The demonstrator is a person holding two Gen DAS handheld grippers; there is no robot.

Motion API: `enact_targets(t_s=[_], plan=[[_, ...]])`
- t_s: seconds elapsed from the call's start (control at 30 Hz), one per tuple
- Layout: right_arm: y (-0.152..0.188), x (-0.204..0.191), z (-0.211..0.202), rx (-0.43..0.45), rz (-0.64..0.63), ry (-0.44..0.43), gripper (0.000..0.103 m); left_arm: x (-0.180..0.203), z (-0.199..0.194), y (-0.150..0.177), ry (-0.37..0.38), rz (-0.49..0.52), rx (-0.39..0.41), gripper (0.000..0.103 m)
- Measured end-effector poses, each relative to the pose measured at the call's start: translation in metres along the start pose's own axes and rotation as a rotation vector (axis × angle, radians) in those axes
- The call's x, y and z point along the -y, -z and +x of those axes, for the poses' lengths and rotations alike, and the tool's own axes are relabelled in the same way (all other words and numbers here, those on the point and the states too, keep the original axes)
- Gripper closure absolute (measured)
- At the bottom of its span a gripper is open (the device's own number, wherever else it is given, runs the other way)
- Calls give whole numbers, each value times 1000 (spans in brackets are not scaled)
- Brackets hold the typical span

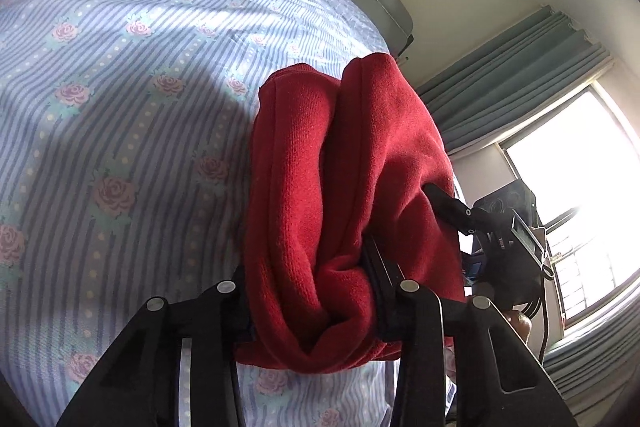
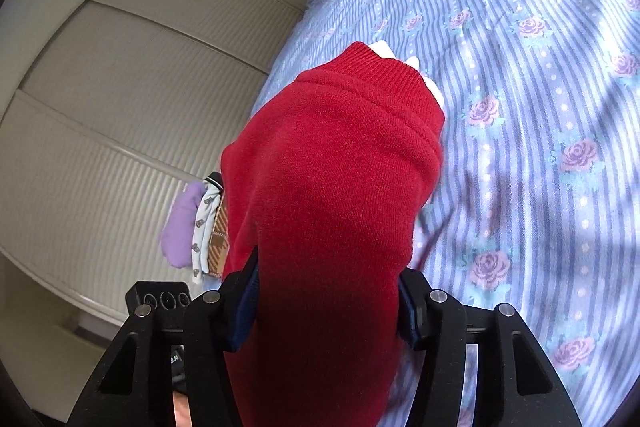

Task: Fold small clothes
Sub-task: 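Carry the folded sweatshirt with the left gripper toward the clothes stack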

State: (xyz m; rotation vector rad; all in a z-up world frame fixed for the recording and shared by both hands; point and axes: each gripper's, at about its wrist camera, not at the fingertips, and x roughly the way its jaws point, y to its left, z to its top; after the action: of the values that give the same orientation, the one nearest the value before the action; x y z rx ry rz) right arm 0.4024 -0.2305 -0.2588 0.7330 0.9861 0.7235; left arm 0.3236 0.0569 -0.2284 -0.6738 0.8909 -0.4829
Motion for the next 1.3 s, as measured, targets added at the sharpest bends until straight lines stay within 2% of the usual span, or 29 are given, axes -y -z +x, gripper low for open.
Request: enact_targets(t_s=[0.1,0.23,0.37,0.53,0.7,0.9,1.13,1.3], plan=[[-1,-11,-9,23,-2,-7,47,10,-14,-9,11,20,11,64],[-6,-46,-19,54,-25,-20,47,18,-47,-21,35,42,37,64],[-15,-92,-24,75,-68,-36,47,27,-88,-38,42,72,82,64],[-24,-165,-3,90,-131,-85,47,27,-160,-69,20,102,158,64],[-31,-243,50,70,-185,-153,47,7,-245,-106,-48,125,239,64],[-42,-330,138,21,-231,-249,47,-29,-332,-148,-151,121,336,64],[-43,-398,238,-27,-220,-344,47,-86,-391,-196,-238,98,389,64],[-33,-411,298,-57,-170,-366,47,-126,-407,-212,-278,75,369,64]])
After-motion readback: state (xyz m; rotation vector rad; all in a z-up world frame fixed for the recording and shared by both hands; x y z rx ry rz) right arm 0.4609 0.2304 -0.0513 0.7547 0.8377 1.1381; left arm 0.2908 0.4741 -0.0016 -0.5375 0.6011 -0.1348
